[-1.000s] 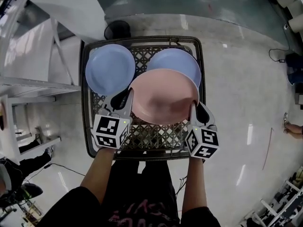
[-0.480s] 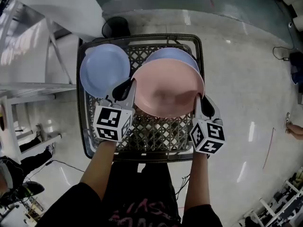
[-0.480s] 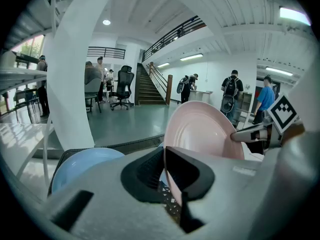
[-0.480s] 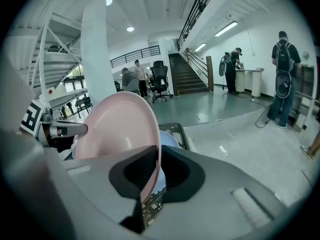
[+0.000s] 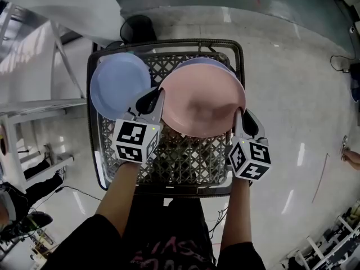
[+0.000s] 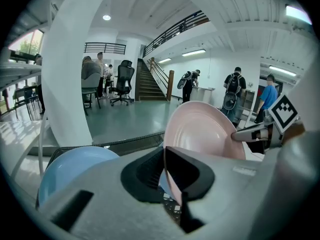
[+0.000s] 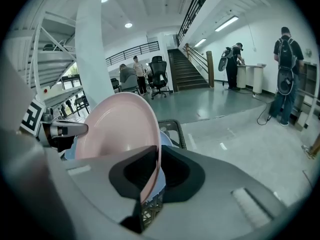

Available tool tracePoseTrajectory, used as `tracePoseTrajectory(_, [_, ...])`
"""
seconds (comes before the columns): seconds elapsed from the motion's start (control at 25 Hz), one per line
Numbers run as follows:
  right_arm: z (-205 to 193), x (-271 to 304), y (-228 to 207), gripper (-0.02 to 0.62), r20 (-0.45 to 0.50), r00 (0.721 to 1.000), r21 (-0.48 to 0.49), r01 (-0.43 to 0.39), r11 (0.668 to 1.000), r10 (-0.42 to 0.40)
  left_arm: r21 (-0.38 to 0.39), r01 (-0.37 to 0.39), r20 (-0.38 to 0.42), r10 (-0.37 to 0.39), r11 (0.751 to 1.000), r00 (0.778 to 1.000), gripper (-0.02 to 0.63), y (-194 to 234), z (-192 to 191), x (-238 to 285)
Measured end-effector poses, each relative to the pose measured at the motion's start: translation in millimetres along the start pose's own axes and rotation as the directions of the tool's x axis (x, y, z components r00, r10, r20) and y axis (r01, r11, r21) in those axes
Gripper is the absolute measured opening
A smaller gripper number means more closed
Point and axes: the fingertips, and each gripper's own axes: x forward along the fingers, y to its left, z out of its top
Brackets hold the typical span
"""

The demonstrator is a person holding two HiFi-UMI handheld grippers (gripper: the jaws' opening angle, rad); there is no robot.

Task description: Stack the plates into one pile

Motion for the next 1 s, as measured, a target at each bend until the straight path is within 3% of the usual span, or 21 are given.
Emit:
tracePoseTrajectory(0.28, [-2.5,29.0,-14.0,0.048,-0.032,0.999,-0.033,-0.006,0.999,0.005,-0.03,-0.006,-0.04,0.005,1.0,0.999,0.017,7.4,-10.6,33.8])
tracePoseTrajectory(0.6, [-12.0,53.3,-25.1,0.049,-0.074,0.997,-0.08,-0.01,0.997,0.004,-0.008,-0.017,-0.102,0.016,1.0,0.995,0.026,14.5,-27.7,66.5])
tracePoseTrajectory(1.0, [-19.1,60.8,-29.8,0.051,-0.093,0.996,-0.066,-0.007,0.998,0.001,0.001,-0.032,-0.15,0.031,0.999,0.988,0.035,15.5,-42.3,77.2])
